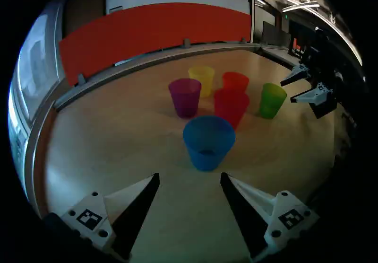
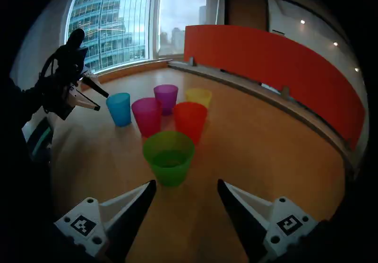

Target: Pour water

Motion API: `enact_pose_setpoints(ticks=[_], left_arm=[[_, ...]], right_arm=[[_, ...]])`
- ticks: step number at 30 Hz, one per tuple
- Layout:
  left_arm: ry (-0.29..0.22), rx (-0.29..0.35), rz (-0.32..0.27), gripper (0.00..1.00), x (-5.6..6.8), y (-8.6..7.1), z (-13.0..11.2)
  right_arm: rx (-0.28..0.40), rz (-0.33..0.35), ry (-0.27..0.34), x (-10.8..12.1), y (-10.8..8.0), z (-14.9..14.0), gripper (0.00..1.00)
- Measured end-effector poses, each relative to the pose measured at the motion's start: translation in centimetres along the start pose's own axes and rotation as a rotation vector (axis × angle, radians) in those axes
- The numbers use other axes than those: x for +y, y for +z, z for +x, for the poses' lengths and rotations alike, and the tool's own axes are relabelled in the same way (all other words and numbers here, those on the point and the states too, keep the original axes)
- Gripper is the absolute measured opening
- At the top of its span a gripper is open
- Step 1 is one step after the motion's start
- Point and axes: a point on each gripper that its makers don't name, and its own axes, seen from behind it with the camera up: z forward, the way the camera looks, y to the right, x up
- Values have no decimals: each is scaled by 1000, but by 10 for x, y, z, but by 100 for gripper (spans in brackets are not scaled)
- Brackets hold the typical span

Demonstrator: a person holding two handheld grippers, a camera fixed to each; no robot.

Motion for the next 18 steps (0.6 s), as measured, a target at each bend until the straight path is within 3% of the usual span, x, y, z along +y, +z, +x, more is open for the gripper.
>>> enact_pose_setpoints(ticks=[9, 18], left_arm=[[-27, 43, 49, 96, -5, -11, 1], [-64, 97, 119, 96, -20, -25, 8]], right_arm=[[67, -60, 32, 5, -22, 8, 100], [134, -124, 75, 14, -38, 19, 100]])
